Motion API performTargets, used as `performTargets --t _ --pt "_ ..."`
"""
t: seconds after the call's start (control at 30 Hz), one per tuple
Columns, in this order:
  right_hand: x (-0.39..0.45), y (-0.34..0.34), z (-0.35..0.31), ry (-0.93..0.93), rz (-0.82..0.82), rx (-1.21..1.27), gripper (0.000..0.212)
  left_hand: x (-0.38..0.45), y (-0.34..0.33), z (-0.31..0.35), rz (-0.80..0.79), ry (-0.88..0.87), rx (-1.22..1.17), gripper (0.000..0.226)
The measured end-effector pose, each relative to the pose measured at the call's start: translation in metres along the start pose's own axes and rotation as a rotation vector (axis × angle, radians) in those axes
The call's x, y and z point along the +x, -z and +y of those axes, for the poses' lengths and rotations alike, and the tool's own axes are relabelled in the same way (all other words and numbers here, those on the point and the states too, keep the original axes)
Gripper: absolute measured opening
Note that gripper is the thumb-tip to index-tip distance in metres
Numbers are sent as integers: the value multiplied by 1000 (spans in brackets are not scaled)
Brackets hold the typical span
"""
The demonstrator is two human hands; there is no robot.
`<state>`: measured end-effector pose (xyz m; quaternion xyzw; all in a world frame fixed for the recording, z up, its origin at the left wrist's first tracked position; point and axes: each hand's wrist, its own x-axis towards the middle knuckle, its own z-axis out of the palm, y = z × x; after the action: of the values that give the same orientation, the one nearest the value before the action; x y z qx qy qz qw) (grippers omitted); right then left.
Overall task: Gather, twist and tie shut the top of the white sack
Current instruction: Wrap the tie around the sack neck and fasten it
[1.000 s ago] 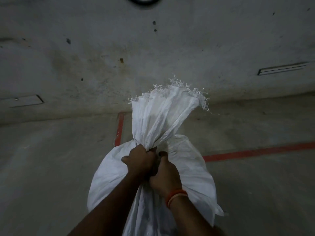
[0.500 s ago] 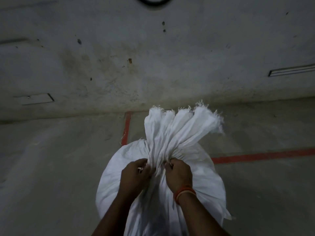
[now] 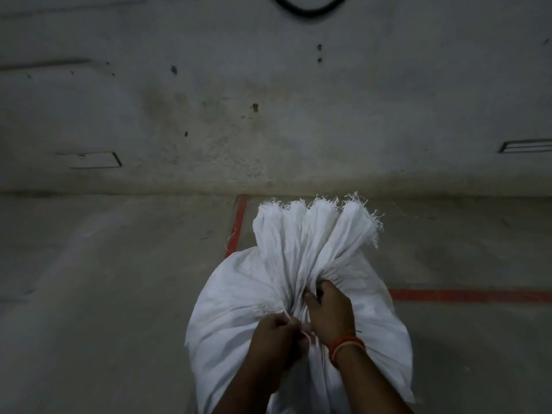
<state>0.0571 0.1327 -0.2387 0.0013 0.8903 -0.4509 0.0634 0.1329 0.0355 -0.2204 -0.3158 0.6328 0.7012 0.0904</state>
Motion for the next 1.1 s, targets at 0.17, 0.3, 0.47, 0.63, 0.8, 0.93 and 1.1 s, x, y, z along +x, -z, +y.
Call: performTargets --t 0.17,0.3,0.47,0.63,0.8,0.93,1.1 --pt "-13 15 -1 0 -112 22 32 9 -6 -7 -62 24 -148 28" --pt "-25 16 25 46 -110 -143 49 16 -10 -16 -54 17 -219 24" --pt "-45 22 30 -2 -30 -181 49 16 -10 -11 18 -4 -314 24" --pt "-54 30 19 6 -22 -158 11 15 1 -5 114 -82 -366 25" --pt "-49 27 21 -23 -104 -39 4 19 -2 -6 105 -97 -389 34" --pt "-41 20 26 -88 -162 90 28 28 -7 -10 108 -128 -394 43" --pt "-34 19 26 -120 -216 223 26 38 -11 -17 190 -149 -430 37"
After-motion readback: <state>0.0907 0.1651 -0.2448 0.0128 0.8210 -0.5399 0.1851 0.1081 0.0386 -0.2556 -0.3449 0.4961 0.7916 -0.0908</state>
